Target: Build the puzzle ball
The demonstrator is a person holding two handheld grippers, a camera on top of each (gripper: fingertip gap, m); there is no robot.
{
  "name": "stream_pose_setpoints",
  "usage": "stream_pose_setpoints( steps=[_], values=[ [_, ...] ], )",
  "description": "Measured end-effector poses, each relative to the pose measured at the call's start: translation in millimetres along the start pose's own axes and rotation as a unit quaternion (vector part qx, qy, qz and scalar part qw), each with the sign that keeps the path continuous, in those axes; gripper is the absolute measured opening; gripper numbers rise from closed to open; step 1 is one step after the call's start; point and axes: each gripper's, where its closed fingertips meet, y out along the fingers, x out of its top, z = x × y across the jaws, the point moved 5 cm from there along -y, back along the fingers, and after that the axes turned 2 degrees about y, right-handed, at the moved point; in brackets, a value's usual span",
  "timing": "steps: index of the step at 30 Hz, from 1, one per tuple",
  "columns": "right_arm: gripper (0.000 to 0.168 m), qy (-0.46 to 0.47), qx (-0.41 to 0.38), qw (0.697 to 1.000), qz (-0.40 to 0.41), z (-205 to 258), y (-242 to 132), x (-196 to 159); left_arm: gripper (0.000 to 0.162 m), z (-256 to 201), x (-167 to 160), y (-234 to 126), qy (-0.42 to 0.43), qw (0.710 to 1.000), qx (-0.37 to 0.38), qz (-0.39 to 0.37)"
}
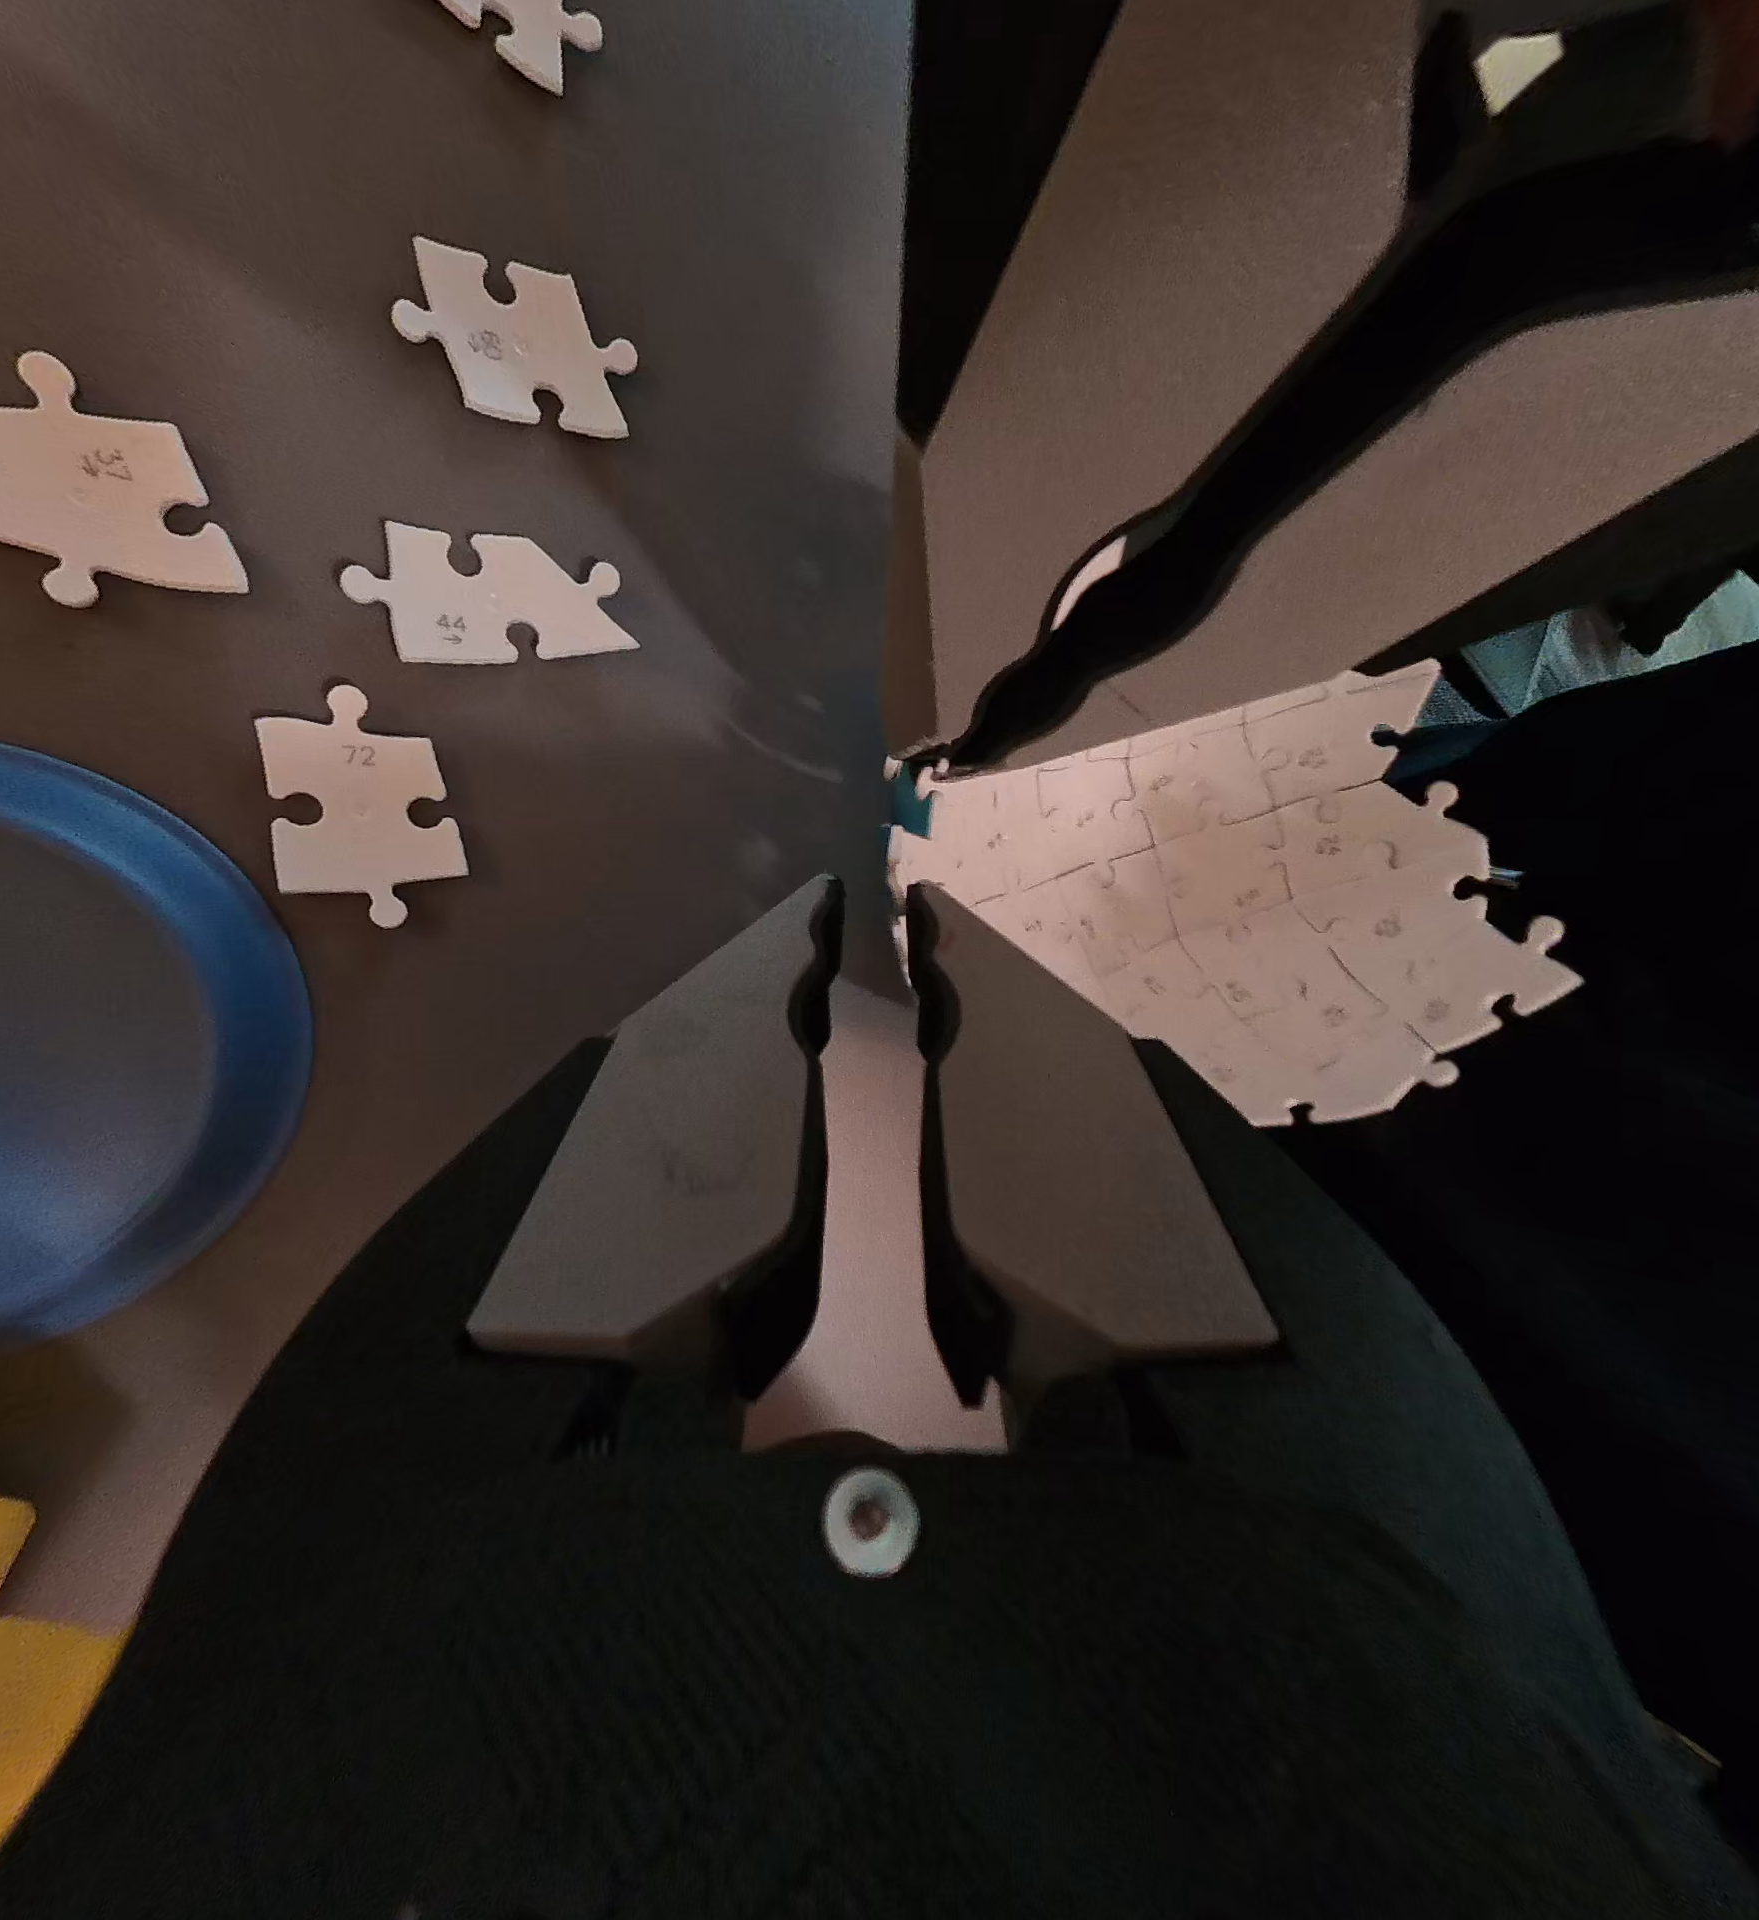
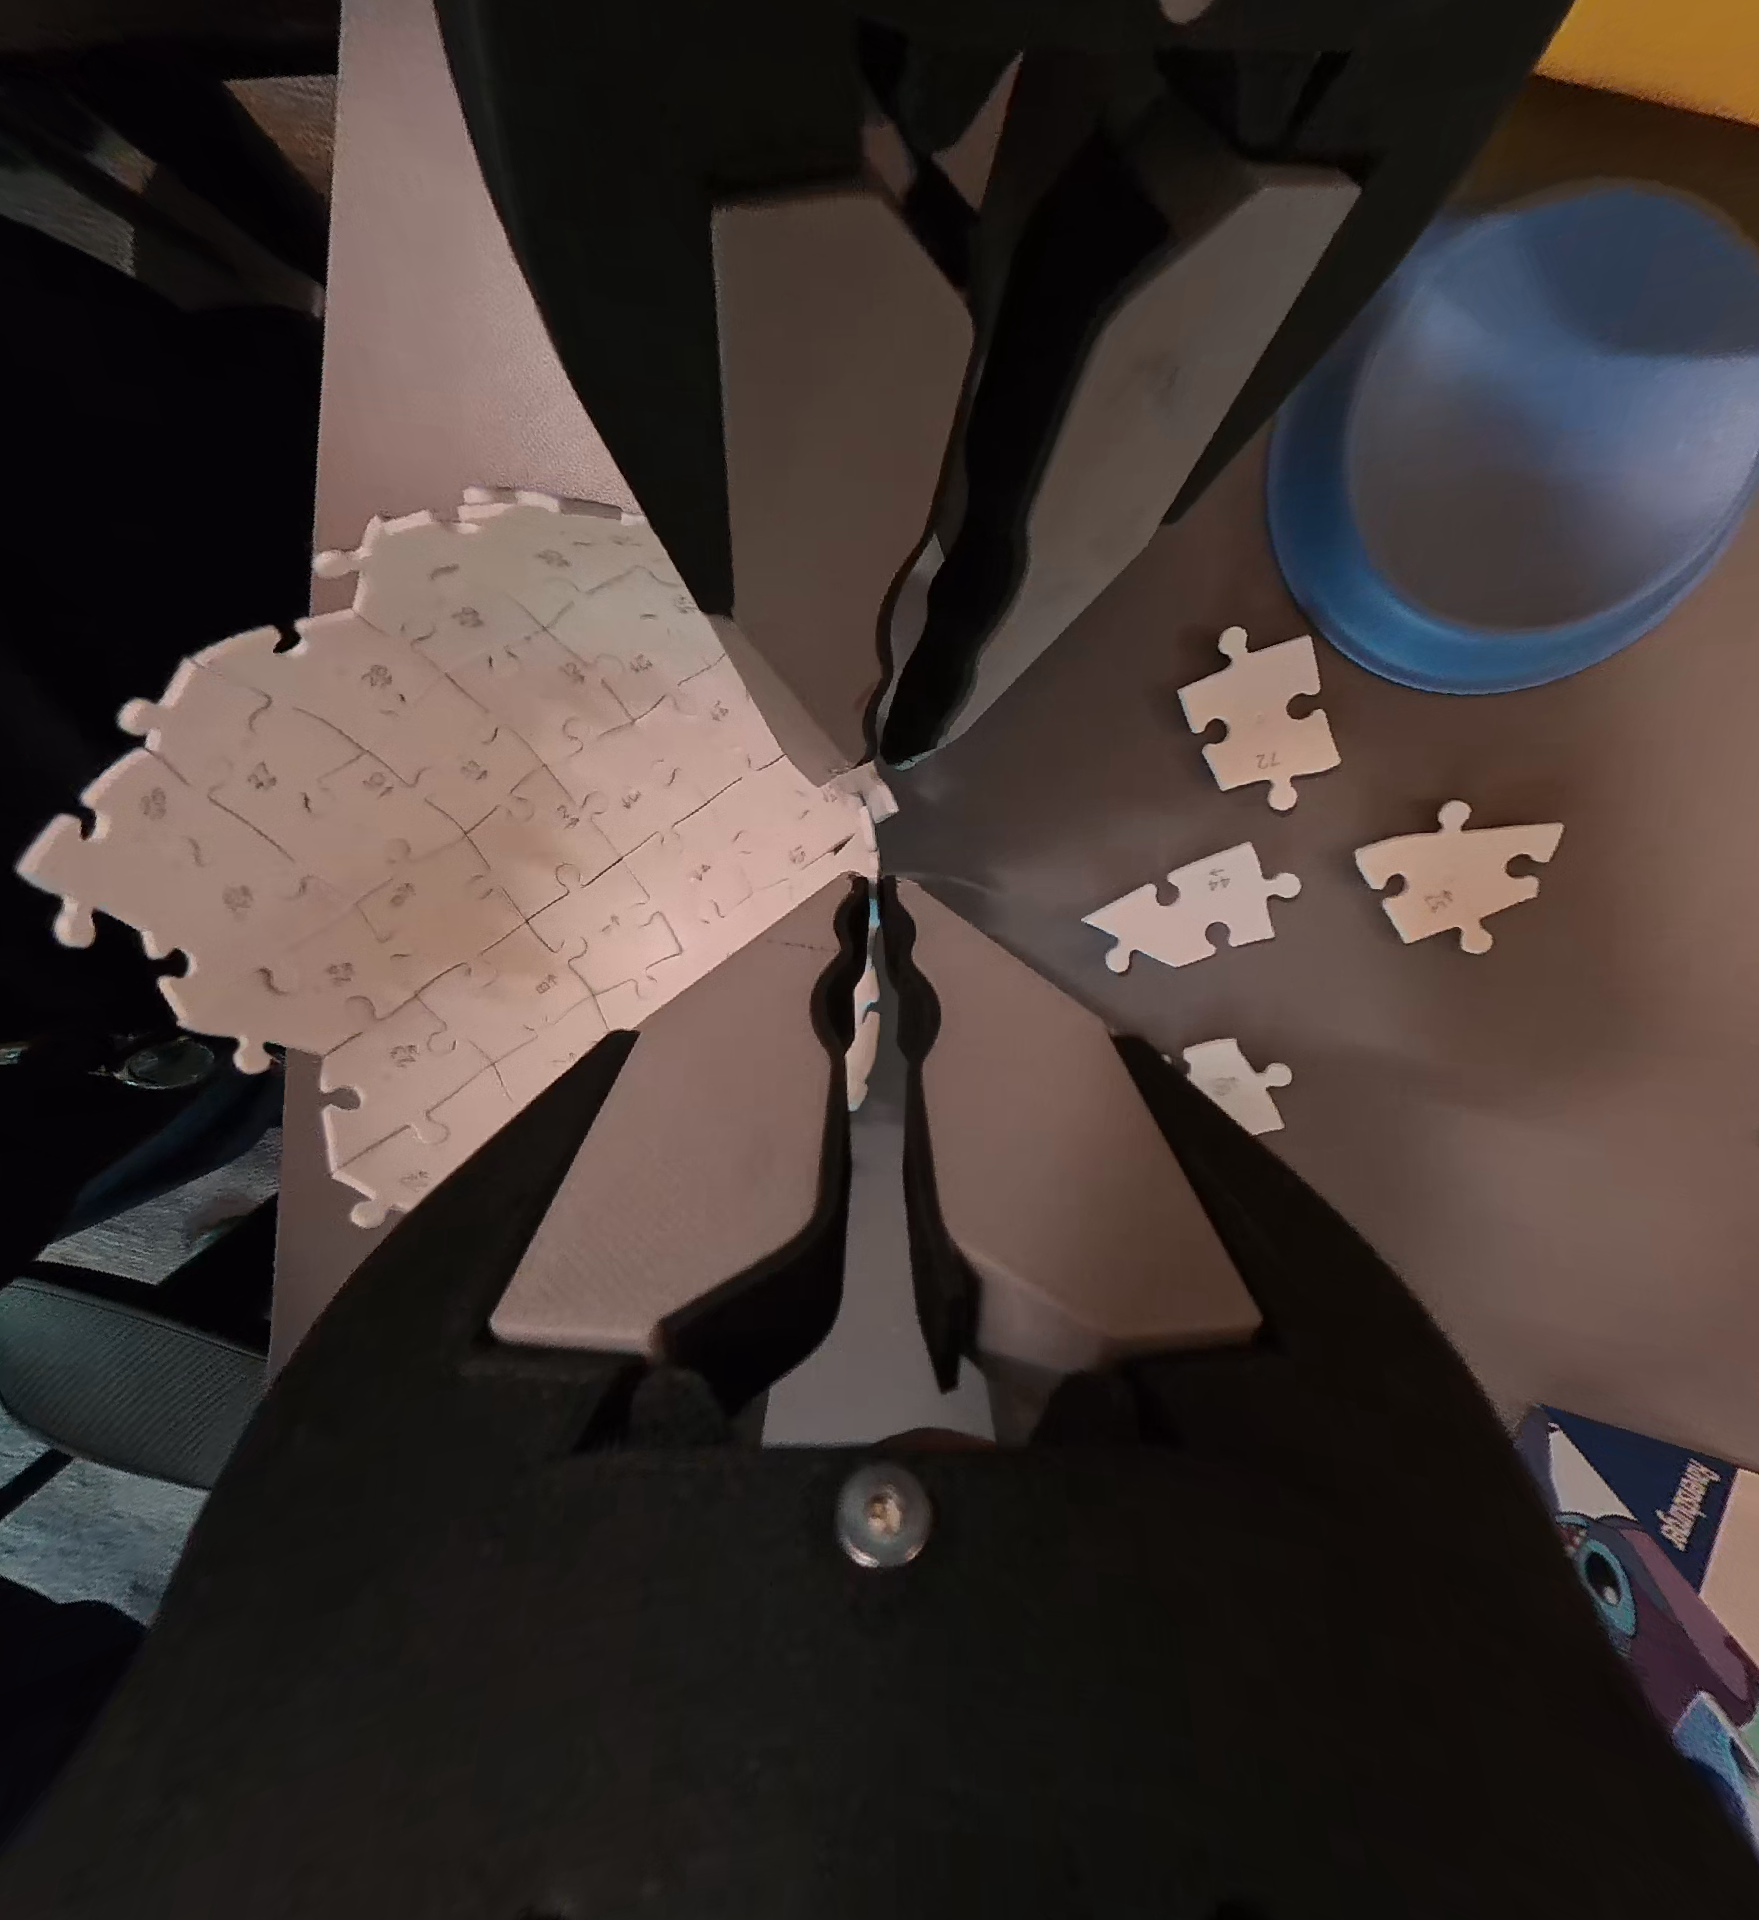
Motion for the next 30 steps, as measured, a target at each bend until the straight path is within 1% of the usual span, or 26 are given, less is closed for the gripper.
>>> stream_pose_setpoints(
  steps=[5,9,16,21,28,30],
  values=[
    [0.0,-0.001,0.001,1.0,-0.002,1,0,-1,0.009,0,2,-1,0.001,1.0,-0.001,-0.008],
    [0.0,-0.004,-0.003,1.0,-0.003,1,0,-1,0.015,3,4,-1,-0.001,1.0,0.004,-0.008],
    [0.0,-0.003,-0.003,1.0,-0.003,1,0,-2,0.018,1,9,-1,0.017,1.0,0.0,-0.005],
    [0.0,0.0,-0.005,1.0,0.003,0,0,-4,0.017,0,13,-1,0.032,0.999,-0.002,0.006],
    [0.0,0.014,0.0,1.0,-0.009,-2,-2,-6,0.015,-2,14,4,0.034,0.999,-0.028,0.004],
    [0.0,0.016,0.0,1.0,-0.012,-3,-2,-8,0.012,-1,14,5,0.033,0.999,-0.035,0.0]
  ],
)
